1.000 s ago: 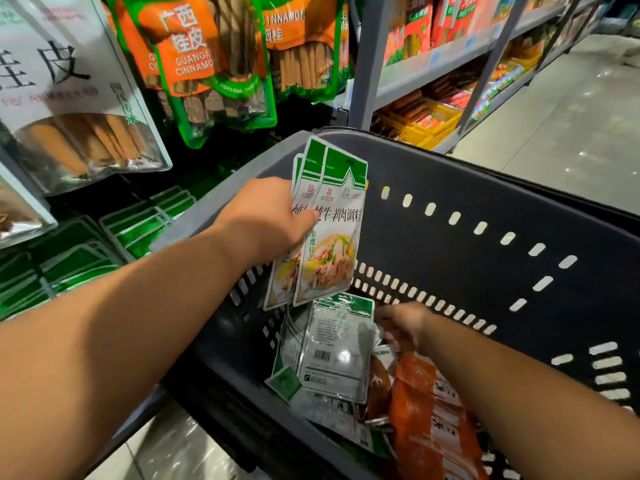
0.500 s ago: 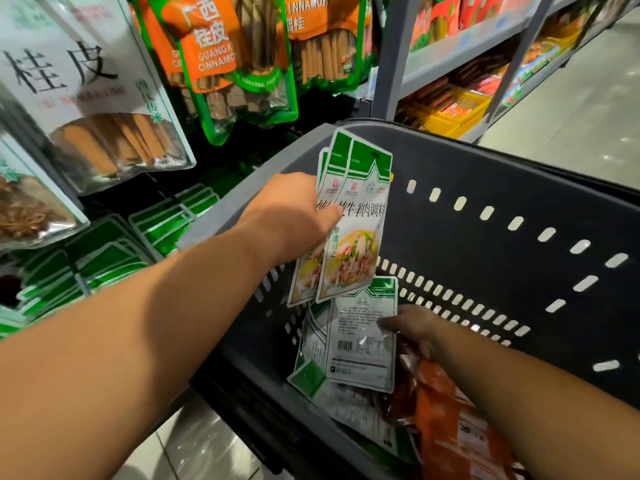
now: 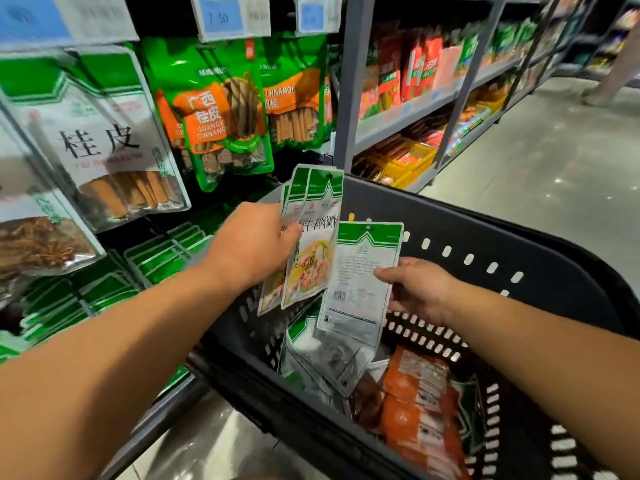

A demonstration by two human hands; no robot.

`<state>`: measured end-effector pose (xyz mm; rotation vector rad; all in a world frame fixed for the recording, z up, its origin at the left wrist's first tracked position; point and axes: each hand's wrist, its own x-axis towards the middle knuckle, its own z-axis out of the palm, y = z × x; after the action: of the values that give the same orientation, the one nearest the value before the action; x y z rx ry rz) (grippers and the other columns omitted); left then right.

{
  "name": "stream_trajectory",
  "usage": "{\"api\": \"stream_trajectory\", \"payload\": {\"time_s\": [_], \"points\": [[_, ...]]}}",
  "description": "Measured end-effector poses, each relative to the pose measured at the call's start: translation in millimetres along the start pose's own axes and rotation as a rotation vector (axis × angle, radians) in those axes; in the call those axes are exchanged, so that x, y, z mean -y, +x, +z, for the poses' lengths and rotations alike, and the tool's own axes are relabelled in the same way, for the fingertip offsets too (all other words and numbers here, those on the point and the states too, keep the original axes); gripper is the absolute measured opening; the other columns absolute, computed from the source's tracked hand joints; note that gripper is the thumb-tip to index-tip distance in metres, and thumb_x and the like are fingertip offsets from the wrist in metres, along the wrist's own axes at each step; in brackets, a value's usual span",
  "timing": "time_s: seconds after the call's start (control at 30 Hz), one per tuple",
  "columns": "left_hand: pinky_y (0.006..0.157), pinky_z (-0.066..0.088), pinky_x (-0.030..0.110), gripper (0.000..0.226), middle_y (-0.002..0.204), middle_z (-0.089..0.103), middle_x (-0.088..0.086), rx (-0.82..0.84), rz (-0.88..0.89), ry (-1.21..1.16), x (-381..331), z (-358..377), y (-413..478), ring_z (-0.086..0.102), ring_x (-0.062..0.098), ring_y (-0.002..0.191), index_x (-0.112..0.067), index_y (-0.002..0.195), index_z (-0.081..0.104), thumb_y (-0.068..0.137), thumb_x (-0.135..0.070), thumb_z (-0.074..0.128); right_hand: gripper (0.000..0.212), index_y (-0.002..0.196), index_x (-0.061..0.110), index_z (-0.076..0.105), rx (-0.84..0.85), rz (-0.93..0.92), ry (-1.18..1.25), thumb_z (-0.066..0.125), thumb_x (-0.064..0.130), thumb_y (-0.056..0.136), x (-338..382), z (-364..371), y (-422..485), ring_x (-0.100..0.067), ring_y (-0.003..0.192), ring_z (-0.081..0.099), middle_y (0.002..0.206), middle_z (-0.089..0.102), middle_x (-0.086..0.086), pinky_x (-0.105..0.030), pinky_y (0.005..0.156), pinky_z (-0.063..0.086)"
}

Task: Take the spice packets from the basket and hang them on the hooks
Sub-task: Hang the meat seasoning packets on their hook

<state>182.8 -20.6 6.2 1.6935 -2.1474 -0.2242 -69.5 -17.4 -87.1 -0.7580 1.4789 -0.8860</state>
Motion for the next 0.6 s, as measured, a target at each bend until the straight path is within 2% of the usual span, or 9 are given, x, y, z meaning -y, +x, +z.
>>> {"api": "stream_trajectory", "payload": {"time_s": [0.07, 0.17, 0.23, 0.33, 0.37, 0.4, 0.43, 0.5, 0.6], "points": [[0.061, 0.033, 0.032, 0.028, 0.065, 0.056, 0.000, -0.039, 0.001, -0.004, 0.7, -9.4, -3.7, 0.053, 0.029, 0.070, -0.011, 0.107, 0.072, 0.102, -0.034, 0.056, 0.019, 0.115, 0.011, 0.068, 0.005, -0.090, 0.028, 0.060, 0.004, 0.099, 18.1, 2.4, -17.4, -0.029, 0.111, 0.071, 0.107, 0.079, -0.008, -0.042, 0.084, 0.061], [0.065, 0.042, 0.031, 0.029, 0.087, 0.072, 0.007, -0.087, -0.021, -0.095, 3.9, -27.6, -11.7, 0.063, 0.027, 0.082, -0.015, 0.115, 0.074, 0.102, -0.034, 0.057, 0.019, 0.115, 0.013, 0.069, 0.007, -0.235, 0.061, 0.058, 0.008, 0.100, 39.9, 9.3, -38.7, -0.025, 0.106, 0.072, 0.106, 0.079, -0.005, -0.040, 0.082, 0.059], [0.056, 0.038, 0.027, 0.026, 0.070, 0.065, -0.007, -0.105, -0.036, -0.192, 6.4, -38.9, -18.5, 0.057, 0.017, 0.067, -0.015, 0.114, 0.075, 0.102, -0.031, 0.059, 0.017, 0.113, 0.014, 0.070, -0.008, -0.319, 0.071, 0.060, 0.010, 0.100, 50.2, 17.5, -50.4, -0.026, 0.107, 0.073, 0.106, 0.079, -0.004, -0.045, 0.093, 0.057], [0.039, 0.025, 0.012, 0.032, 0.036, 0.037, -0.016, -0.118, -0.090, -0.280, 5.9, -55.1, -30.2, 0.036, 0.003, 0.042, 0.001, 0.083, 0.064, 0.102, -0.024, 0.062, 0.014, 0.111, 0.009, 0.069, -0.017, -0.438, 0.038, 0.062, 0.012, 0.100, 59.6, 35.2, -68.1, -0.026, 0.100, 0.075, 0.106, 0.079, -0.007, -0.045, 0.090, 0.059], [0.039, 0.023, 0.013, 0.040, 0.034, 0.035, -0.012, -0.112, -0.091, -0.294, 6.7, -60.3, -35.1, 0.034, 0.005, 0.038, 0.005, 0.081, 0.046, 0.101, -0.025, 0.063, 0.011, 0.108, 0.008, 0.068, -0.019, -0.478, 0.022, 0.063, 0.012, 0.099, 61.3, 42.4, -74.5, -0.023, 0.096, 0.076, 0.103, 0.079, -0.007, -0.040, 0.085, 0.061], [0.039, 0.024, 0.018, 0.047, 0.035, 0.034, -0.009, -0.106, -0.086, -0.300, 10.0, -64.3, -39.6, 0.033, 0.009, 0.036, -0.004, 0.060, 0.059, 0.101, -0.027, 0.063, 0.007, 0.103, 0.010, 0.069, -0.026, -0.523, -0.008, 0.065, 0.014, 0.098, 62.3, 49.4, -81.1, -0.020, 0.092, 0.076, 0.100, 0.079, -0.005, -0.036, 0.081, 0.061], [0.039, 0.029, 0.025, 0.052, 0.037, 0.035, -0.005, -0.106, -0.084, -0.321, 13.1, -69.1, -44.3, 0.033, 0.013, 0.034, -0.019, 0.053, 0.045, 0.100, -0.030, 0.064, 0.004, 0.097, 0.013, 0.070, -0.043, -0.574, -0.048, 0.068, 0.017, 0.097, 63.8, 57.2, -87.4, -0.019, 0.089, 0.076, 0.096, 0.079, -0.004, -0.034, 0.079, 0.060], [0.038, 0.043, 0.032, 0.064, 0.041, 0.046, 0.017, -0.114, -0.110, -0.384, 20.0, -81.1, -53.8, 0.045, 0.033, 0.035, 0.001, 0.049, 0.049, 0.099, -0.036, 0.065, 0.012, 0.090, 0.016, 0.071, -0.081, -0.671, -0.149, 0.071, 0.028, 0.094, 68.1, 73.7, -100.4, -0.026, 0.091, 0.074, 0.094, 0.077, -0.006, -0.040, 0.083, 0.058], [0.032, 0.034, 0.020, 0.070, 0.035, 0.048, 0.014, -0.193, -0.182, -0.435, 26.0, -104.7, -74.0, 0.038, 0.020, 0.026, 0.005, 0.045, 0.058, 0.097, -0.039, 0.065, 0.020, 0.089, 0.015, 0.069, -0.089, -0.773, -0.203, 0.071, 0.034, 0.092, 78.6, 102.4, -122.9, -0.020, 0.083, 0.067, 0.088, 0.072, -0.003, -0.031, 0.076, 0.052]]}}
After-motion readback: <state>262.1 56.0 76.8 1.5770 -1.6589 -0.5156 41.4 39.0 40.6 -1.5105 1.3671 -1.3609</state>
